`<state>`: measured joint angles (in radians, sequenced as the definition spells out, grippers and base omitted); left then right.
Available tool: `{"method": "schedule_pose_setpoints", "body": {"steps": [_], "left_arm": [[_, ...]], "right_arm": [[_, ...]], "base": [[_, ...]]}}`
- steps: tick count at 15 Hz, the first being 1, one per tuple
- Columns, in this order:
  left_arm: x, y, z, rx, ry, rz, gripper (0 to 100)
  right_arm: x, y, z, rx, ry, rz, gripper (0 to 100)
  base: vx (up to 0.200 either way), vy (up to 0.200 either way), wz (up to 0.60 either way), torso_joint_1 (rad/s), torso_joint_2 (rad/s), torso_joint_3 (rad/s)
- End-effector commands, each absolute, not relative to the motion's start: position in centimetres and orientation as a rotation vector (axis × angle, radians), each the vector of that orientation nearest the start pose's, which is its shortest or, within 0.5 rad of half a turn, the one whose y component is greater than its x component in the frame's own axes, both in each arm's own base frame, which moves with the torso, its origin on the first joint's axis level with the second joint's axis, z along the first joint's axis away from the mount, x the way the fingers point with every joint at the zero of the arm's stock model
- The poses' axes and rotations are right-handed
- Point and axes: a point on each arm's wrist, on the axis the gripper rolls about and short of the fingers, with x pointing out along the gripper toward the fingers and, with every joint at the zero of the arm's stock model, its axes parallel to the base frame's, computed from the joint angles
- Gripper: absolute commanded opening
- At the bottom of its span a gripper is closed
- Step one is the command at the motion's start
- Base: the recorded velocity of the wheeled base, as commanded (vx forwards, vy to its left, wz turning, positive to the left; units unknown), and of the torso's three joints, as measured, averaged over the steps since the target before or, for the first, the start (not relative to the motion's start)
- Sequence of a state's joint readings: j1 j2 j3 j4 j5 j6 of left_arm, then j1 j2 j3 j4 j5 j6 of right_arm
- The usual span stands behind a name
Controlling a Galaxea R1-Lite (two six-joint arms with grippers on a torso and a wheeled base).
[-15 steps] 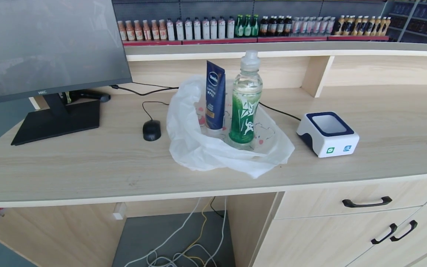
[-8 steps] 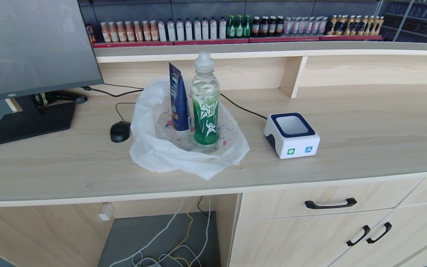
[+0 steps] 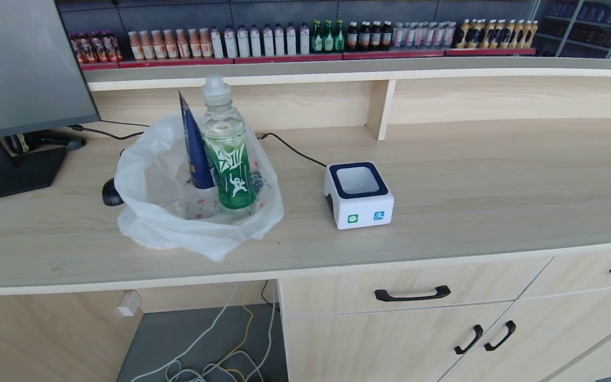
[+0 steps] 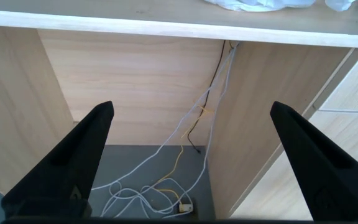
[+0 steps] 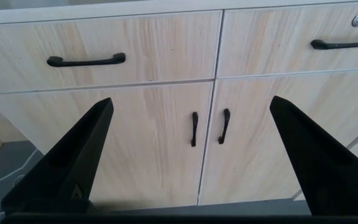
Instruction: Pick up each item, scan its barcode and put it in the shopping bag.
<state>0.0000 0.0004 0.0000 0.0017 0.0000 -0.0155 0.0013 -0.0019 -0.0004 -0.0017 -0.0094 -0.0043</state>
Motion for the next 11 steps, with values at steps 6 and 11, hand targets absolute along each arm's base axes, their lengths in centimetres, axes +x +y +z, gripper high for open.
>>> {"method": "schedule_pose_setpoints", "body": {"steps": [6,11], "left_arm": [[-2.28,0.00,7.55,-0.011,0.000,0.000,100],[-2.28,0.00,7.55,-0.006,0.000,0.000,100]], "right_arm": [[-2.28,-0.02,7.56,-0.002,-0.002,-0.008,100],[-2.28,-0.03,7.58,0.017,-0.003,-0.009,100]], "base": [[0.000,-0.133,0.00,-0.003,0.00,0.001],[0.000,0.000,0.00,0.000,0.00,0.000]]}}
